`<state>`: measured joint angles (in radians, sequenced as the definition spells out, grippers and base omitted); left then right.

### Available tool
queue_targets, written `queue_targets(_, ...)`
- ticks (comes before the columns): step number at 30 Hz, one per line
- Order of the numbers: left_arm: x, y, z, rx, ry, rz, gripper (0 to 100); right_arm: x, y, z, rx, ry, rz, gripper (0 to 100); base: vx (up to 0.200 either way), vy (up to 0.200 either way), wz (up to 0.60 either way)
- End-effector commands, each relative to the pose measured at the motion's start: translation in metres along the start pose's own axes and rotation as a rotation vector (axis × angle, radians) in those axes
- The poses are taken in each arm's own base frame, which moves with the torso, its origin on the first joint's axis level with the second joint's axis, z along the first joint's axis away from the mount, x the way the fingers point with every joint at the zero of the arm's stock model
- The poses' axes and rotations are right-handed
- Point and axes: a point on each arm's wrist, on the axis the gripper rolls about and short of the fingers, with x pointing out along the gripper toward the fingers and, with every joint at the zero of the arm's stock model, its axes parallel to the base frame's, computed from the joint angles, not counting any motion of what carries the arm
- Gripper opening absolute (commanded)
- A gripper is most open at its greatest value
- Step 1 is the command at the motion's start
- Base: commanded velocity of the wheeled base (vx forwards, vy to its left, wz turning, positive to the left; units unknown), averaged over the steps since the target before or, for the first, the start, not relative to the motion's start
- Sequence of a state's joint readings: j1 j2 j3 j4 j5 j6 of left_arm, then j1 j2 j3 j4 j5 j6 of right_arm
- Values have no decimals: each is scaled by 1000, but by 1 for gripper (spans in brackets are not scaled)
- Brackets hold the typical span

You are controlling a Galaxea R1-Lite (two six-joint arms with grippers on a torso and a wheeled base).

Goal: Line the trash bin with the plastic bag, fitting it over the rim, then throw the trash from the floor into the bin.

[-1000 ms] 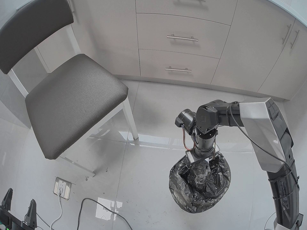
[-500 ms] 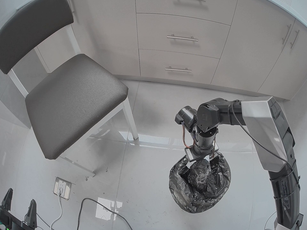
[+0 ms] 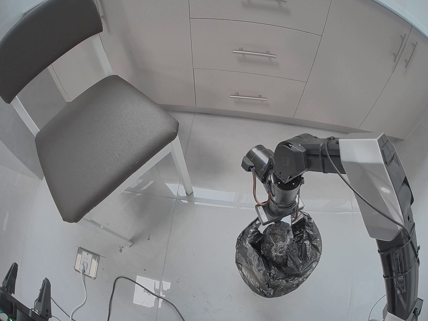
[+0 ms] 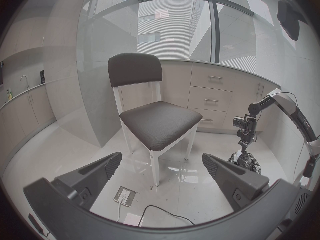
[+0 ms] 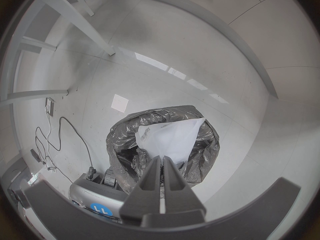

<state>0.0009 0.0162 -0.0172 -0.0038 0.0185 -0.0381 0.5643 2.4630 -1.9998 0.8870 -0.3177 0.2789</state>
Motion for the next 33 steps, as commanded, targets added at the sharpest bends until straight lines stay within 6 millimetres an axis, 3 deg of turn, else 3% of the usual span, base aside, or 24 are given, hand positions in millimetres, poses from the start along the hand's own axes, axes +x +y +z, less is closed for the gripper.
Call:
queue_targets(1, 0, 0, -5, 0, 3, 1, 100, -1, 0, 0, -1, 0, 1, 0, 0, 0, 0)
queue_targets(15, 0, 0, -5, 0, 3, 1, 100, -3, 3, -2, -22, 2, -27, 0, 0, 0, 0)
queue_targets(16, 0, 0, -5, 0, 3, 1, 100, -3, 3, -3, -24, 7, -28, 100, 0, 0, 0)
queue_targets(33, 0, 0, -5, 0, 3, 2, 100, 5, 5, -4, -15, 21, -31, 100, 0, 0, 0)
